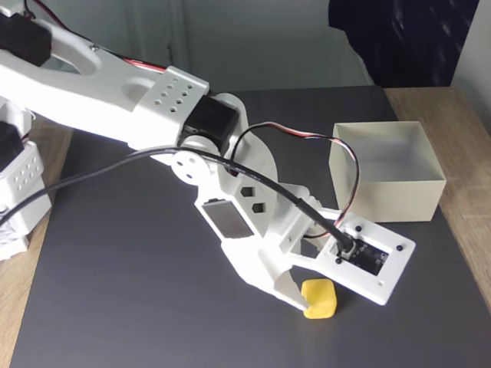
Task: Grasp a cube block and put it in the white box.
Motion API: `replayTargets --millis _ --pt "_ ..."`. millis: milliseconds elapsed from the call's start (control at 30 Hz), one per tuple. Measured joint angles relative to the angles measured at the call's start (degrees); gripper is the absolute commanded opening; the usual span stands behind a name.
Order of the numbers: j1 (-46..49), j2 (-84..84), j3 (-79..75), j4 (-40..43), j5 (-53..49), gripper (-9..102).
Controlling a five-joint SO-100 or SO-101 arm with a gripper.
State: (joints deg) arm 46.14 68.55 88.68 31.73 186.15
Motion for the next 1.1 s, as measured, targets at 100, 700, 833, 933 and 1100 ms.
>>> replayTargets --millis 100,700,833,933,1100 --pt "0.1 -1.2 -0.2 0.0 0.1 28" --pt "-0.8 -8.3 -4.2 -0.9 0.1 26" --pt "-1.6 -9.4 -5.4 -0.9 0.0 26" --pt "-2.3 -9.8 -5.6 -0.9 0.0 26" --pt "-3.3 -10.1 -5.6 -0.9 0.0 25"
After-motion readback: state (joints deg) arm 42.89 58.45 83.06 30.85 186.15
